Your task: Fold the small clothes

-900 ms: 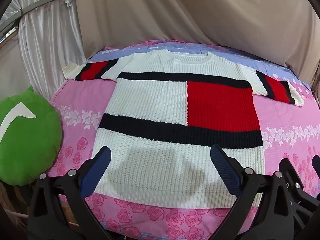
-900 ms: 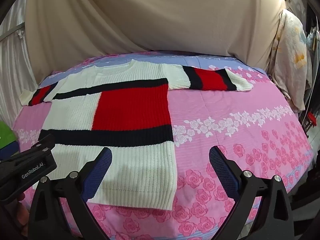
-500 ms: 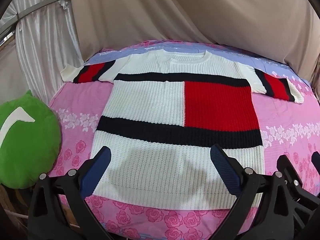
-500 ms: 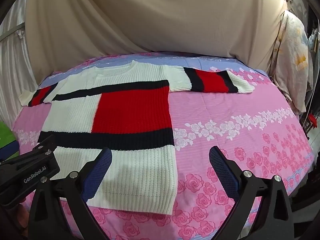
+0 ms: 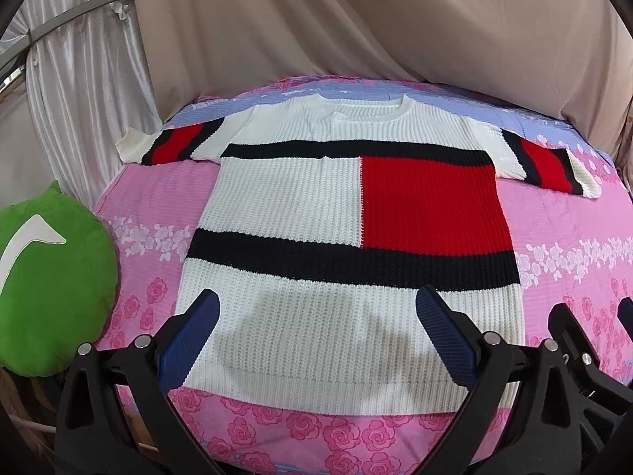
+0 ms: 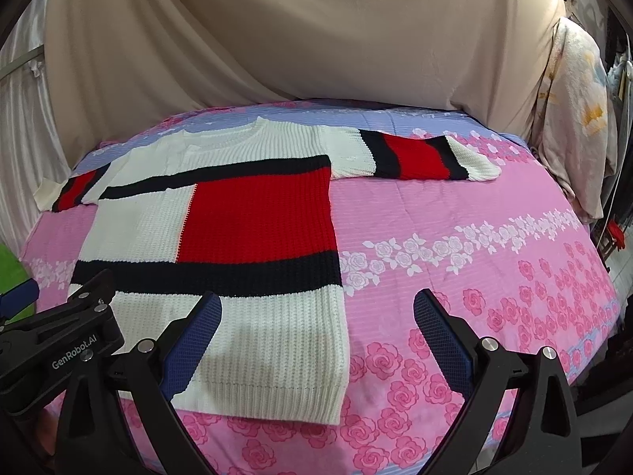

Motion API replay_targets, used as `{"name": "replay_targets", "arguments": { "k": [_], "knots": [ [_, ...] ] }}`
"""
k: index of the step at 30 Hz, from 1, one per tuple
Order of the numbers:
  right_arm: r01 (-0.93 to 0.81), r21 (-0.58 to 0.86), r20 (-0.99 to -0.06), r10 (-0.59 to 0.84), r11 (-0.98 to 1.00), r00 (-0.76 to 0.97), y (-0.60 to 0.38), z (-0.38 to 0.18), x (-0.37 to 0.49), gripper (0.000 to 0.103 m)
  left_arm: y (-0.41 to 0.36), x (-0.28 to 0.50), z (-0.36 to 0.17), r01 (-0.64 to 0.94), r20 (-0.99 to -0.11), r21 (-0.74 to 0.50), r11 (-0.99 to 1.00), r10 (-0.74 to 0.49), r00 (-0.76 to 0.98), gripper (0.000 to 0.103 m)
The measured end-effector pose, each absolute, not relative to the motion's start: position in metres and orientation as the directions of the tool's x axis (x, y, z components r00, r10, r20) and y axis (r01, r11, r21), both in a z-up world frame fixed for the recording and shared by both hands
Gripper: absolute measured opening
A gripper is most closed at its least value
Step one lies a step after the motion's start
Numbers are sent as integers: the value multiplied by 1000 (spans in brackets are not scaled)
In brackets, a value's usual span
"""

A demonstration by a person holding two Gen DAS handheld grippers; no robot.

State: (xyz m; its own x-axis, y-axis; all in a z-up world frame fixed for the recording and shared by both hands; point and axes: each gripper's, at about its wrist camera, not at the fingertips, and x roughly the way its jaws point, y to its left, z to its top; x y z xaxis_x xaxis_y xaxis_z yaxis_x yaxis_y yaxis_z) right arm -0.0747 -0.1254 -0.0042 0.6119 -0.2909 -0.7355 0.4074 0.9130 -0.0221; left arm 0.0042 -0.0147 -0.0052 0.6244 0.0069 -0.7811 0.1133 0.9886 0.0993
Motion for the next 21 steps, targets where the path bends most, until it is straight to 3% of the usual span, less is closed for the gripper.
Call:
{"name": "replay_targets", "arguments": {
  "k": [21],
  "knots": [
    [413,-26,-743,-294,910,601,-124,-5,-78,96,-14,-1,-7,114,-784,100,988,8,621,97]
  ]
}}
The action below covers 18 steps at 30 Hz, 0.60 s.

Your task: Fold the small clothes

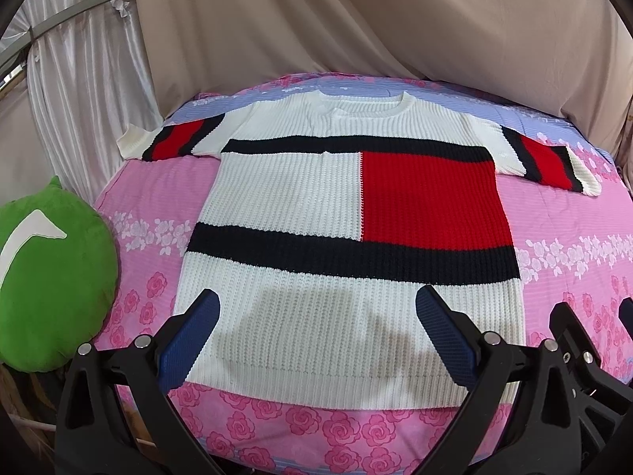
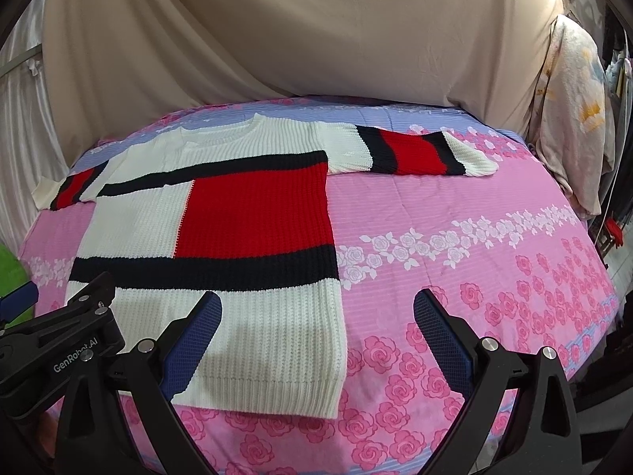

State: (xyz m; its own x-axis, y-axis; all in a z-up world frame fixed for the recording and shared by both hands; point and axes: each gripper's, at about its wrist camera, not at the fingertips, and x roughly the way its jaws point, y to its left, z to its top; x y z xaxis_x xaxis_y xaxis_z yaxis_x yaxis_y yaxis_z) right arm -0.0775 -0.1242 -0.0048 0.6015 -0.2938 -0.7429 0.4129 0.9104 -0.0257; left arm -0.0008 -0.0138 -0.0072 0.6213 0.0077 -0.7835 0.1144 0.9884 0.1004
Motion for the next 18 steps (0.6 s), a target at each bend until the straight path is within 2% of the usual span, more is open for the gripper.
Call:
{"name": "replay_targets", "arguments": {
  "k": [18],
  "knots": [
    [427,-28,-749,-302,904,590,-126,-4,-80,97,-16,-3,-7,117,-786,110,987,14,619,97]
  ]
}}
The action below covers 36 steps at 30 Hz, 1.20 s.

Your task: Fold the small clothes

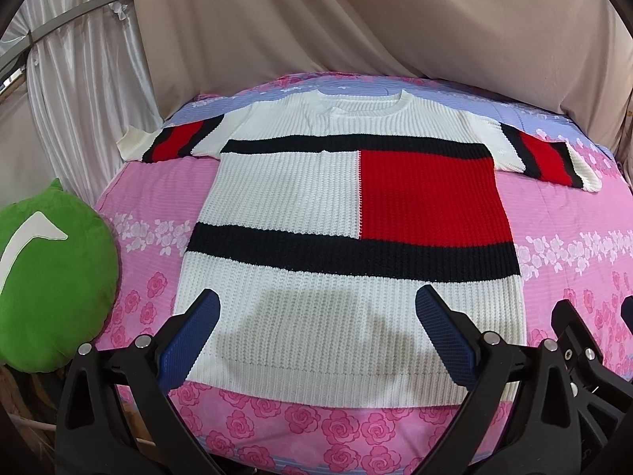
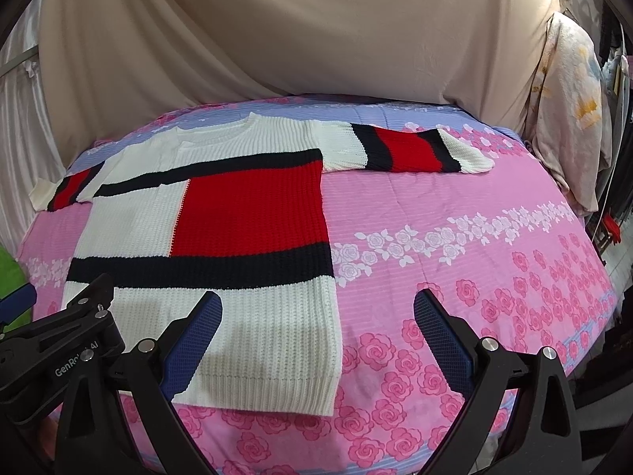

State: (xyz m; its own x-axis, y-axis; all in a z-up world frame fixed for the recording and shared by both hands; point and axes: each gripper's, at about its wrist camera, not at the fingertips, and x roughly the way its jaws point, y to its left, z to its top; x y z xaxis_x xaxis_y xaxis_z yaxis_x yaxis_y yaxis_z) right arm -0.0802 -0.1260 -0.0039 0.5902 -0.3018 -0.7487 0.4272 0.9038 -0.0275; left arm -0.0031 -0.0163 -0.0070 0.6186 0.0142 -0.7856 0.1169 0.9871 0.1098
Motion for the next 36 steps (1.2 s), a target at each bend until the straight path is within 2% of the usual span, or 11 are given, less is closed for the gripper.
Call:
{"name": "replay_targets", "arguments": {
  "k": [29,33,36],
  "knots": [
    [425,-31,-785,-284,905,550,-131,-20,-66,96,-21,13,-24,112,-819,120,986,35,572,97],
    [400,26,-810,-215,916,546,-142,-32,-58,96,-15,23,-22,82,-818,84,993,22,574,97],
    [401,159,-802,-118,902,585,-177,-40,-55,96,-7,38,-22,46,-819,61,997,24,574,97]
  ]
}}
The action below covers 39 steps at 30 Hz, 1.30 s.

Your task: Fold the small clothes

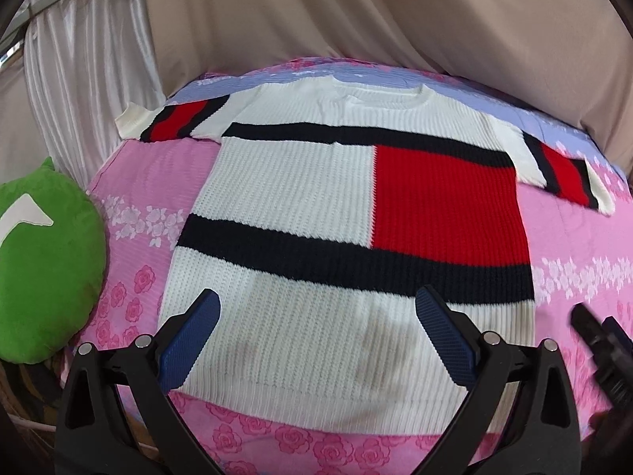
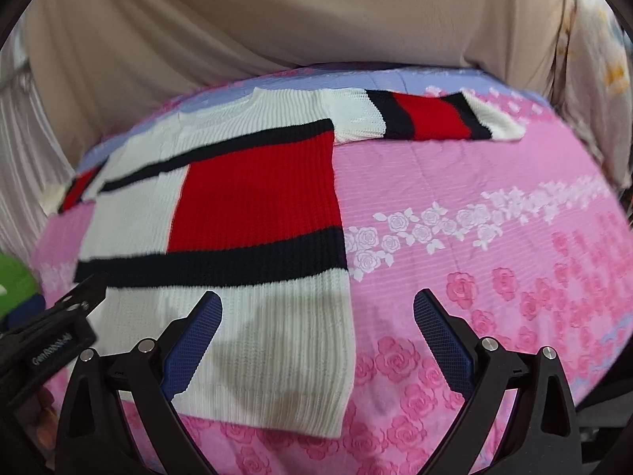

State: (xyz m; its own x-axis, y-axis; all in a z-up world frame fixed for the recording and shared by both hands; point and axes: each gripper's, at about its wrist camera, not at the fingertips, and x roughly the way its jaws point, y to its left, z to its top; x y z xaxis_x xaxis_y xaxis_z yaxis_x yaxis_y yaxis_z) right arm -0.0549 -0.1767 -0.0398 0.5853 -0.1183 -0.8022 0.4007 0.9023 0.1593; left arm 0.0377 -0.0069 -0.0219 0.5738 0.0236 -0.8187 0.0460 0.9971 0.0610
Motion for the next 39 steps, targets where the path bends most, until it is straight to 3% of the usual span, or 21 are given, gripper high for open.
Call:
{"name": "replay_targets", "arguments": {
  "k": [3,12,21,23,25,29,34,36,37,39],
  "knots": [
    [416,298,-768,-43,859,639,-237,-47,-49,96,0,54,-21,12,-814,51,999,34,579,97],
    [585,559,-657,-116,587,745,-471,-82,-10,96,12,100,-27,-100,-805,33,994,86,587,97],
    [646,632,-613,-234,427,755,-585,-128,44,76,25,114,-37,-144,-798,106,984,171,578,97],
    [641,636,-602,-243,430,760,-593,-130,51,67,31,117,-38,-154,-799,104,983,175,576,97],
    [593,685,-574,-187,423,797,-599,-131,59,10,38,121,-37,-166,-796,92,982,172,580,97],
    [418,746,-414,-131,518,901,-568,-77,78,10,53,133,-28,-190,-785,55,980,160,598,97],
    [-22,664,-200,207,748,958,-422,42,146,11,73,150,-10,-212,-762,-39,976,109,639,97],
    [-193,619,-201,391,761,898,-340,59,179,16,78,158,-5,-207,-756,-87,975,71,650,98],
    [-238,605,-227,451,760,863,-306,56,194,30,81,165,-4,-201,-756,-117,972,44,653,98],
    [-272,544,-319,496,794,808,-242,37,216,39,82,179,-5,-179,-769,-174,968,-19,639,98]
  ]
}}
